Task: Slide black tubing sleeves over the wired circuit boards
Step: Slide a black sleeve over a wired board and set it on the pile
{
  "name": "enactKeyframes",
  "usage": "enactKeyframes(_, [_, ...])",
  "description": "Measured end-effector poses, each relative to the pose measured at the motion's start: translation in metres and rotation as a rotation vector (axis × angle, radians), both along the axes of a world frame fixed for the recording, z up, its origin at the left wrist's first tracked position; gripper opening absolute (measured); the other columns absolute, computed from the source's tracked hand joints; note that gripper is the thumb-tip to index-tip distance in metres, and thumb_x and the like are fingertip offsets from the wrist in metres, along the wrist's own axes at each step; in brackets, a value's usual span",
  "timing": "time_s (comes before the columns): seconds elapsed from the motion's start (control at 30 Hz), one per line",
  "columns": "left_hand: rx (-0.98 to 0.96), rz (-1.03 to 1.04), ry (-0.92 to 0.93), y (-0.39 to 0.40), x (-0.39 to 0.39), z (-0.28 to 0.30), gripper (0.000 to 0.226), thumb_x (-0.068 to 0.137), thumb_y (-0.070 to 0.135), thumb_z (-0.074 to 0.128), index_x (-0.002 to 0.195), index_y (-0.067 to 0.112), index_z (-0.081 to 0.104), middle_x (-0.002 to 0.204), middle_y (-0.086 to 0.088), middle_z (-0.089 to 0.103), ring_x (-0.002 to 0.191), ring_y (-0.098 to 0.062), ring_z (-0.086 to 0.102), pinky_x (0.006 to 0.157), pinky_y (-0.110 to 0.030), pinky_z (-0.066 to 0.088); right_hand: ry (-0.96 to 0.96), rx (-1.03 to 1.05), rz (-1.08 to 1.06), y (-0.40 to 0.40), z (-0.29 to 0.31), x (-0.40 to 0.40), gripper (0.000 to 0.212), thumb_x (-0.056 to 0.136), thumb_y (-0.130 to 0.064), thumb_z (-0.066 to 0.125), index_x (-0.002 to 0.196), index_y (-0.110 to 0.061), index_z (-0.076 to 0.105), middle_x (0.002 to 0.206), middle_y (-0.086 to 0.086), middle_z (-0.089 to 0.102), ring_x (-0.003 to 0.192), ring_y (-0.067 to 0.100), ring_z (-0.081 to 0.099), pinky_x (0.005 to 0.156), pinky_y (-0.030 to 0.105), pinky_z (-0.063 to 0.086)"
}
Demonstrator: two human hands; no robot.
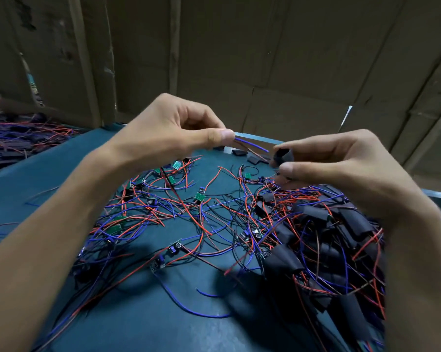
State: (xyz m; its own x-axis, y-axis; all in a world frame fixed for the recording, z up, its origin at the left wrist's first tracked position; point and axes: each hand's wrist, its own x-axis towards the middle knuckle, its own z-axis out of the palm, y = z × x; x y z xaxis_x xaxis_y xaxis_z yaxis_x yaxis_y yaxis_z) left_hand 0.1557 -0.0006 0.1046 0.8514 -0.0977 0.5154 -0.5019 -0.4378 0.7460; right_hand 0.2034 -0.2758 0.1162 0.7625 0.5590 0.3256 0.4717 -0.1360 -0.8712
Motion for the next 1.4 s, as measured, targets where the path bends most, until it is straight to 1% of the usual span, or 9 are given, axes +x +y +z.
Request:
enactKeyframes(0.13, [0.059,0.037,-0.022,-0.011,-0.002,-0.001,0.017,0.083,0.034,0.079,0.082,0.017,0.076,0.073,-0.011,0.070,0.065,-0.011,0.052,0.062,-0.030,0.040,-0.031,-0.130,-0.002,0.010,0.002,-0.008,0.028,0.074,-0.013,0.086,0.101,-0.017,0.081,0.092,0.003,0.079,0.091,0.020,0.076,0.083,0.028,0.061])
enactKeyframes(0.23, [0.068,0.044,-0.023,-0.017,-0.003,-0.002,0.015,0.083,0.030,0.079,0.081,0.016,0.075,0.073,-0.012,0.070,0.064,-0.010,0.051,0.059,-0.028,0.038,-0.067,-0.173,0.002,0.018,0.002,-0.010,0.029,0.076,-0.010,0.085,0.105,-0.014,0.080,0.093,0.001,0.079,0.097,0.021,0.075,0.090,0.036,0.059])
enactKeyframes(0.5, [0.008,0.035,-0.040,-0.027,-0.002,-0.005,0.013,0.087,0.024,0.078,0.081,0.013,0.075,0.061,0.011,0.063,0.053,0.001,0.048,0.050,-0.013,0.036,-0.155,-0.191,-0.019,0.025,-0.001,-0.010,0.023,0.078,-0.015,0.085,0.101,-0.018,0.080,0.091,-0.002,0.079,0.094,0.019,0.076,0.090,0.044,0.060])
enactKeyframes(0.67, [-0.091,0.073,-0.028,-0.019,0.000,-0.002,0.018,0.085,0.031,0.080,0.075,0.018,0.073,0.056,0.003,0.054,0.047,-0.014,0.039,0.045,-0.020,0.028,-0.138,-0.169,-0.028,0.017,-0.001,-0.005,0.021,0.078,-0.011,0.085,0.098,-0.019,0.081,0.088,-0.004,0.079,0.084,0.009,0.075,0.082,0.027,0.061])
enactKeyframes(0.8, [-0.155,0.062,-0.040,-0.016,0.000,0.001,0.018,0.083,0.033,0.079,0.076,0.017,0.074,0.062,-0.001,0.059,0.048,-0.014,0.039,0.044,-0.017,0.030,-0.106,-0.138,-0.028,0.012,0.000,-0.003,0.022,0.076,-0.010,0.084,0.096,-0.018,0.080,0.087,-0.002,0.079,0.081,0.006,0.074,0.075,0.019,0.058])
enactKeyframes(0.9, [-0.142,0.051,-0.032,-0.020,-0.001,0.000,0.022,0.083,0.034,0.079,0.077,0.014,0.073,0.063,-0.012,0.052,0.049,-0.017,0.038,0.044,-0.020,0.028,-0.087,-0.105,-0.005,0.014,0.000,-0.005,0.025,0.076,-0.009,0.084,0.100,-0.015,0.079,0.089,0.000,0.079,0.082,0.008,0.074,0.074,0.019,0.057])
enactKeyframes(1.03, [-0.117,0.039,0.003,-0.027,0.000,-0.003,0.018,0.086,0.025,0.079,0.077,0.012,0.072,0.058,-0.002,0.052,0.049,-0.017,0.037,0.044,-0.024,0.028,-0.110,-0.056,0.000,0.016,0.000,-0.007,0.028,0.077,-0.009,0.084,0.104,-0.011,0.079,0.090,0.003,0.079,0.080,0.009,0.073,0.072,0.021,0.058])
enactKeyframes(1.17, [-0.079,0.016,0.018,-0.029,-0.001,-0.004,0.018,0.087,0.024,0.079,0.078,0.011,0.071,0.062,-0.007,0.049,0.051,-0.018,0.037,0.045,-0.025,0.026,-0.111,-0.055,0.011,0.019,-0.001,-0.008,0.026,0.078,-0.007,0.083,0.104,-0.010,0.079,0.092,0.007,0.079,0.082,0.016,0.072,0.080,0.029,0.061])
enactKeyframes(1.4, [-0.194,0.039,-0.026,-0.024,0.001,-0.001,0.020,0.082,0.024,0.076,0.073,0.009,0.066,0.061,-0.009,0.047,0.048,-0.017,0.036,0.047,-0.024,0.028,-0.143,-0.014,-0.049,0.014,0.001,-0.006,0.023,0.080,-0.009,0.082,0.103,-0.011,0.079,0.089,0.006,0.079,0.079,0.013,0.072,0.079,0.029,0.061])
